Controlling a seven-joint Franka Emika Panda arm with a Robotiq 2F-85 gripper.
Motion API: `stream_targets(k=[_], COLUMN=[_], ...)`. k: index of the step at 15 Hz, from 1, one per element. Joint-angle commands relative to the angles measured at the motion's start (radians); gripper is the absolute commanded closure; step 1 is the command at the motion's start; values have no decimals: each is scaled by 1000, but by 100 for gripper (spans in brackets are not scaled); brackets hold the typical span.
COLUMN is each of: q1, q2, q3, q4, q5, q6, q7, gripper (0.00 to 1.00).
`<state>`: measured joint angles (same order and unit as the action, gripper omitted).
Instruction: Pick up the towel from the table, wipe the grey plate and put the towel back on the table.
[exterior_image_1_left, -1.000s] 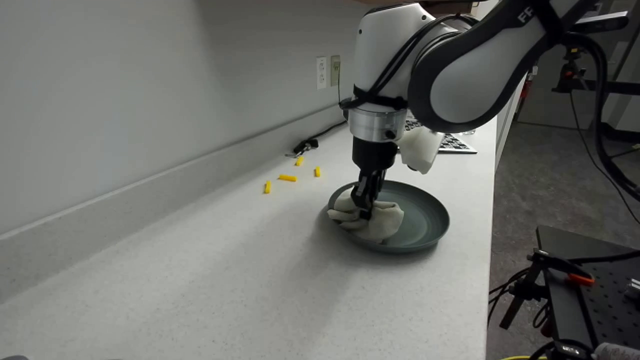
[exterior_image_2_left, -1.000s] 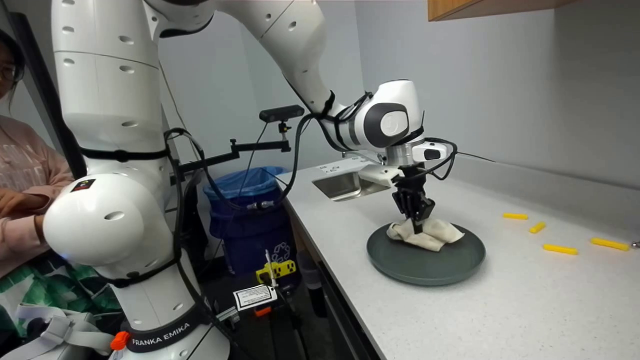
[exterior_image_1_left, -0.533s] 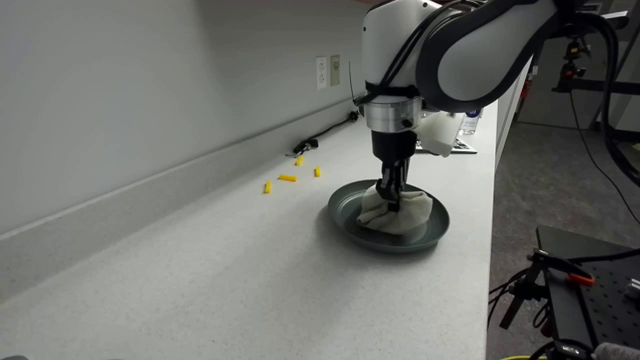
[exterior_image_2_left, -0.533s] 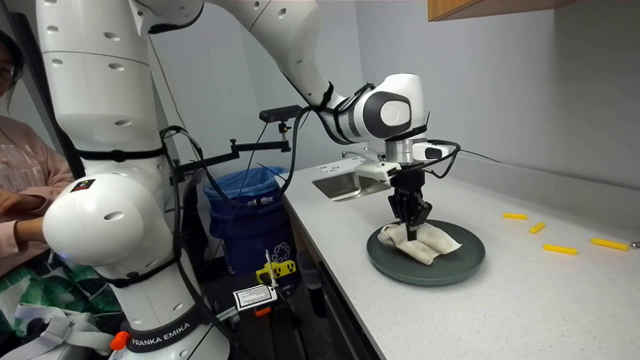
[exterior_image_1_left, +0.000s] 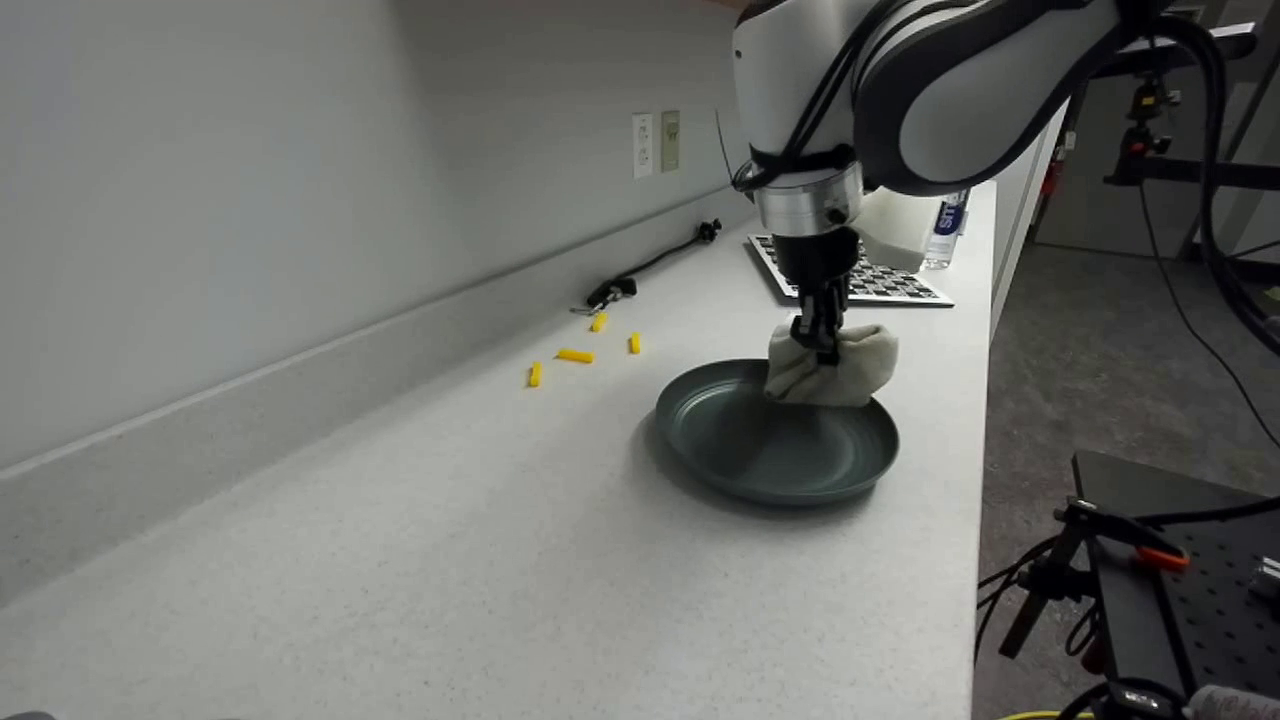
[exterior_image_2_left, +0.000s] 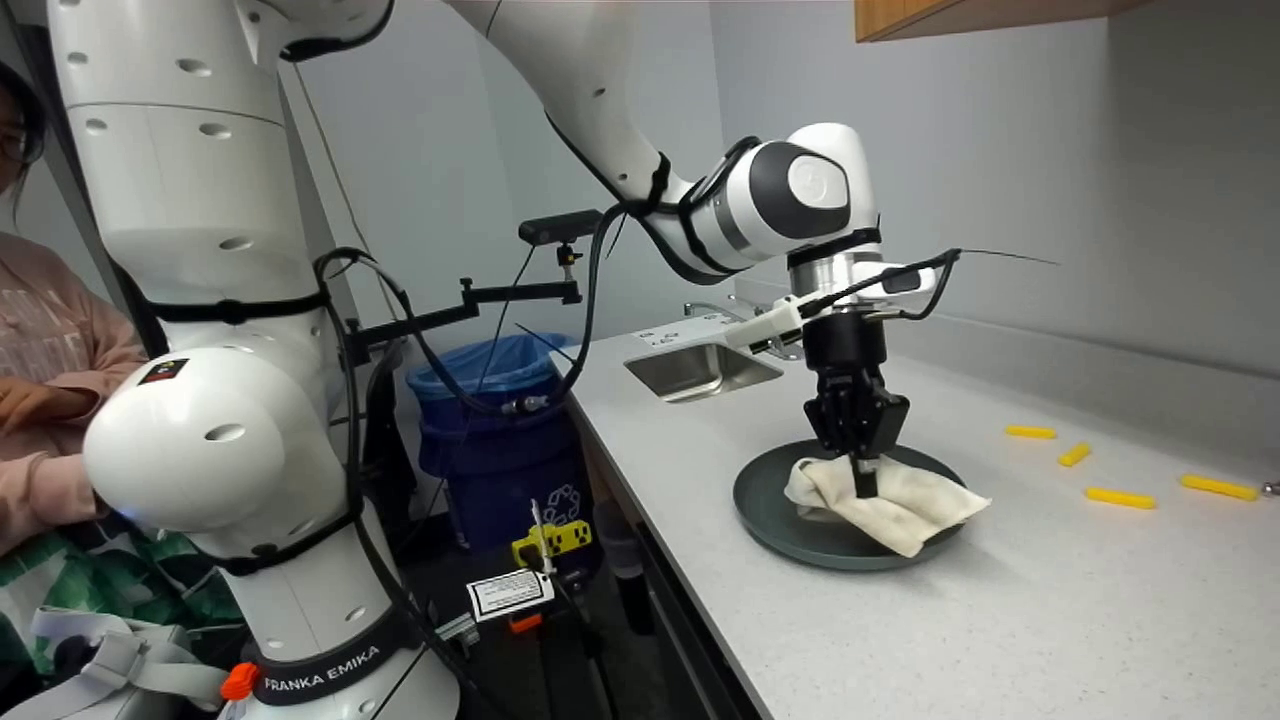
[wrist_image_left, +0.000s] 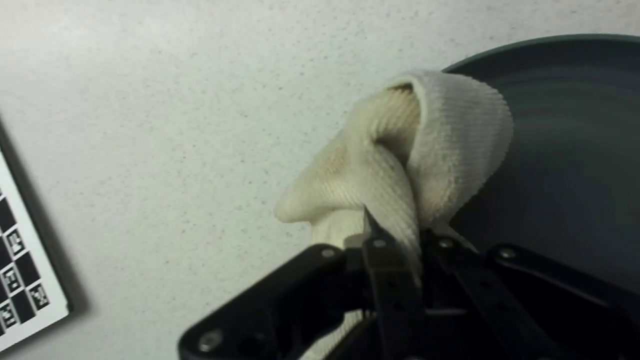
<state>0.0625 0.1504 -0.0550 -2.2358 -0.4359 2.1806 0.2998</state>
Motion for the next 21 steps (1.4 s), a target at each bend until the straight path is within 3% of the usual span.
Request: stream_targets(k=[1,7,11,16,21], q1=[-2,4,8,7,11], q2=[28,52,44,16,-7], q3=[-4,11,55,103,64], q4=[29,13,-21,-56,-49], q5=[-97,-46,105,267,170], q6=[23,234,303,232,114], q7=[56,83,11,-115,-91], gripper=[97,97,97,97,97])
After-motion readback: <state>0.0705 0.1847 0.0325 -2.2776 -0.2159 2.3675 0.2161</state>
